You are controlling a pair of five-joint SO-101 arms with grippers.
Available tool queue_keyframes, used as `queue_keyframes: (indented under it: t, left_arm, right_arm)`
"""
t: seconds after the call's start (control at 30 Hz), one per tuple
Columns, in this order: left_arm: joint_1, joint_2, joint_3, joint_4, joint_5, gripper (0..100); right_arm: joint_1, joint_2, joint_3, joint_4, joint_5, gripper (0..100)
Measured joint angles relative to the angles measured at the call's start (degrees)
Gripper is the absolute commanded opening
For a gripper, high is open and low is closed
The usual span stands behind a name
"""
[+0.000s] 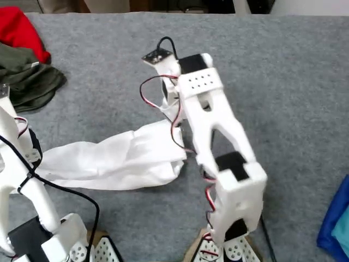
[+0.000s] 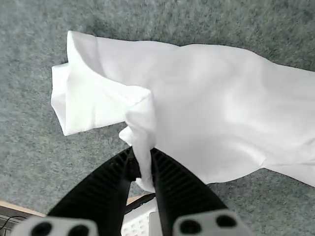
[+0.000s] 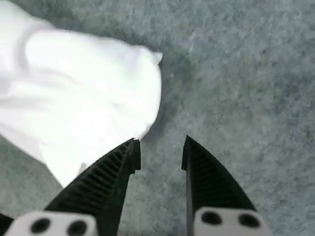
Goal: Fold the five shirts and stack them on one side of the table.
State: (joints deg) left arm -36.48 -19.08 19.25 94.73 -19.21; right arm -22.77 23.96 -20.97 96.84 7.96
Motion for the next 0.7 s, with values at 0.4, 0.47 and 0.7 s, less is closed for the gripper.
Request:
queue_keyframes:
  t: [0.4,0.47,0.7]
  left_arm:
    - [0.0,0.0,0.0,0.0,0.0,2]
    - [0.0,0.0,0.0,0.0,0.0,2]
    - [0.0,0.0,0.0,0.0,0.0,2]
  right_arm:
    - [-4.9,10.2,-11.2,4.4,-6.2,14.4]
    - [-6.1,8.4,-7.8,4.4,-6.4,14.4]
    - [-6.0,4.0,-0.1,4.4,-6.4,14.4]
